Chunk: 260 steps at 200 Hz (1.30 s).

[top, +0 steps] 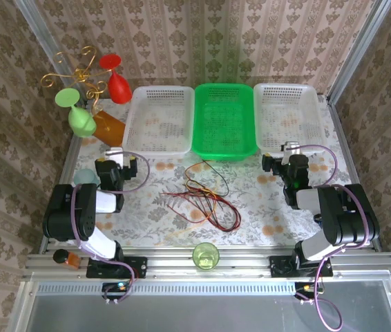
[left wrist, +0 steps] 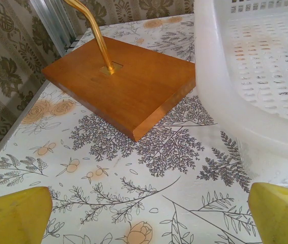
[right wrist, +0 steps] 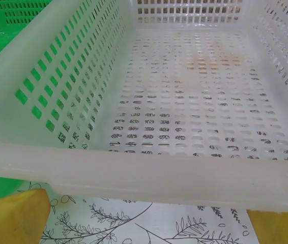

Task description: Untangle the cables

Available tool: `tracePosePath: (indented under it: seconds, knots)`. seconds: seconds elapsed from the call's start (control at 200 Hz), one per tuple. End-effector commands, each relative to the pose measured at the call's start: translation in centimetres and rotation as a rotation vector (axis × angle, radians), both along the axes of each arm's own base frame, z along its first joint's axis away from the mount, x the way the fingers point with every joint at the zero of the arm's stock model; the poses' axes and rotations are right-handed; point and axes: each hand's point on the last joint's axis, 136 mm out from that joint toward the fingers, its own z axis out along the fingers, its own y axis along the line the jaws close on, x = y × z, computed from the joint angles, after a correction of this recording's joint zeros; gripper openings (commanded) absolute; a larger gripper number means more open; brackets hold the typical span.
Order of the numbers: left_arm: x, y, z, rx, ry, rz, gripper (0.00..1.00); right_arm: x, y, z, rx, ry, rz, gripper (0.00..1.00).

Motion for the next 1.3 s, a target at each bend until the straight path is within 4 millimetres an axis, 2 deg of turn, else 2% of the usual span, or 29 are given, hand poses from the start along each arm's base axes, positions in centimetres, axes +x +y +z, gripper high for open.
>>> tracePosePath:
  seconds: [0.0,0.27,0.39,0.975,1.065,1.16,1.295]
  knots:
    - [0.6,0.0,1.3,-0.010,-0.033,0.010,1.00,0.6,0.1,0.9,-0.007,-0.024,0.017,1.00]
    - [0.6,0.0,1.2,-0.015,-0.030,0.007,1.00,0.6,0.1,0.9,-0.008,-0.026,0.016,1.00]
    - [0.5,0.9,1.3,-0.037,-0.040,0.039,1.00,0.6,0.1,0.9,-0.007,-0.024,0.016,1.00]
    - [0.4,0.4,1.3,-0.036,-0.044,0.013,1.00,0.6,0.0,0.9,0.010,-0.029,0.024,1.00]
    - [-0.2,-0.9,1.8,-0.013,-0.087,-0.056,1.00,-0.1,-0.3,1.4,0.010,-0.068,0.007,1.00]
    - [-1.4,-0.3,2.4,-0.013,-0.150,-0.017,1.00,-1.5,-0.6,2.4,0.012,-0.137,-0.011,1.00]
    - [-2.6,-0.5,3.5,0.002,-0.201,-0.009,1.00,-2.2,-0.5,3.5,0.006,-0.163,0.000,1.00]
